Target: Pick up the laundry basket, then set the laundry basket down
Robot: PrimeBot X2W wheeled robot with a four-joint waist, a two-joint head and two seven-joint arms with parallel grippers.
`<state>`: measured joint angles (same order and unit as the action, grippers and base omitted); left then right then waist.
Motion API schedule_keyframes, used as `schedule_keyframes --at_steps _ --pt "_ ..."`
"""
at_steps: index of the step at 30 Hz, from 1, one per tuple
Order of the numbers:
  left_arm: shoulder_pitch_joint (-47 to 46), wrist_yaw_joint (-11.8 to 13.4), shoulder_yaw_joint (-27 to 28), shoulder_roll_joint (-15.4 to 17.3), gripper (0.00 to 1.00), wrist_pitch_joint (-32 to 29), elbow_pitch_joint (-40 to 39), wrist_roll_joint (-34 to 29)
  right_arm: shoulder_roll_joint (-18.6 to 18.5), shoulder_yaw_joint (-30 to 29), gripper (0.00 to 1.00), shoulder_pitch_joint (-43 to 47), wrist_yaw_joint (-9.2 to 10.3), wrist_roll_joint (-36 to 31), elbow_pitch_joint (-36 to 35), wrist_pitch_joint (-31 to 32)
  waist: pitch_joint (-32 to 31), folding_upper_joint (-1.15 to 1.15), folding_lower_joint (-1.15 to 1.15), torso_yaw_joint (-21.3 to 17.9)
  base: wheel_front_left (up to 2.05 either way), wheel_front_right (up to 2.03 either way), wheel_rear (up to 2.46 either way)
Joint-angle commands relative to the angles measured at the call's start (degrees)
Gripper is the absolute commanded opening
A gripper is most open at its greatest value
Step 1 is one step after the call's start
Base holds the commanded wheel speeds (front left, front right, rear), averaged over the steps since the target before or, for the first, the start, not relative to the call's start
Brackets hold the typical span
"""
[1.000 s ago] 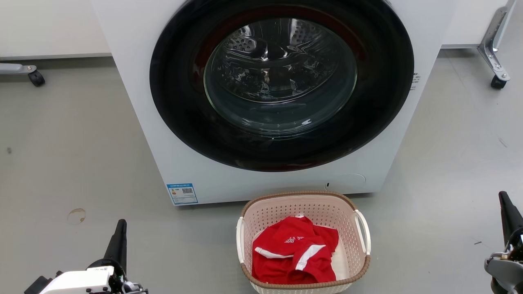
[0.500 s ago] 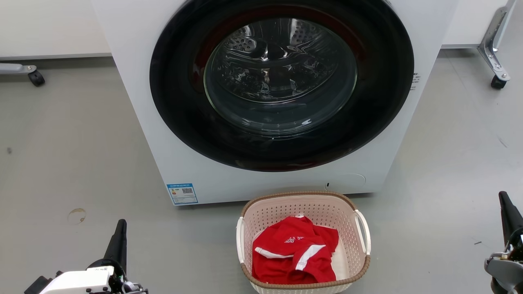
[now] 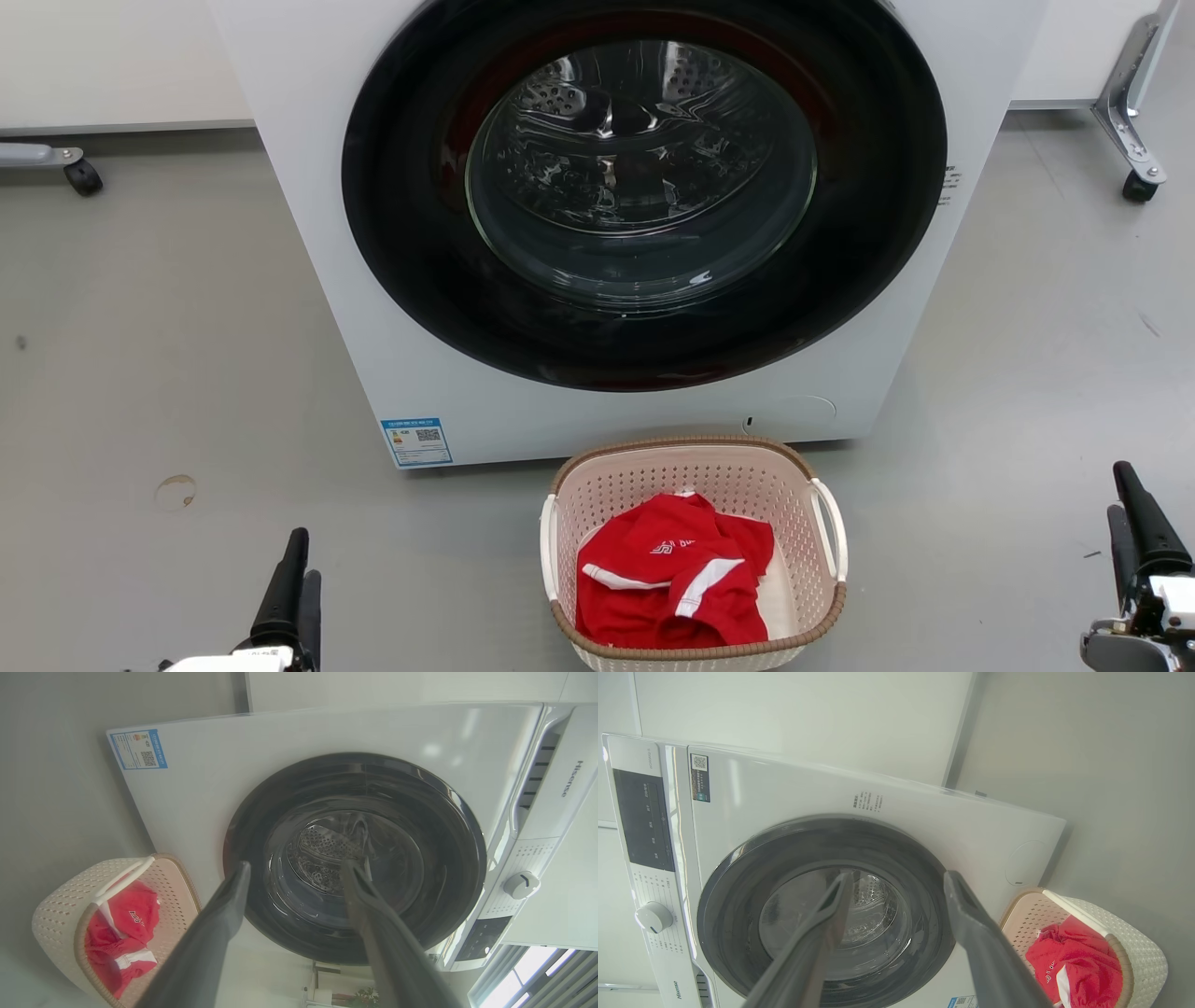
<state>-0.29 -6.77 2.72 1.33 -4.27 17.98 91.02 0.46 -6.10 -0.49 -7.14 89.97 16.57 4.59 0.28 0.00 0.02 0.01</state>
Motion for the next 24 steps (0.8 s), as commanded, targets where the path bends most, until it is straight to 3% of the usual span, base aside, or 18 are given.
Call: schedule_keyframes --at_steps 1,24 --pt "-2.0 -0.1 -0.4 0.6 1.00 0.6 -1.5 -1.2 -1.9 0.1 1.00 -1.4 -0.07 -2.1 -2.0 -0.9 0.0 0.00 -0.01 0.0 0.00 0.00 0.00" --pt "-2.5 2.7 -4.0 0.8 1.00 4.8 -2.9 -16.3 -3.9 5.5 1.00 -1.2 -0.13 -24.8 -5.0 -5.1 0.0 0.00 -0.01 0.2 0.00 0.00 0.00"
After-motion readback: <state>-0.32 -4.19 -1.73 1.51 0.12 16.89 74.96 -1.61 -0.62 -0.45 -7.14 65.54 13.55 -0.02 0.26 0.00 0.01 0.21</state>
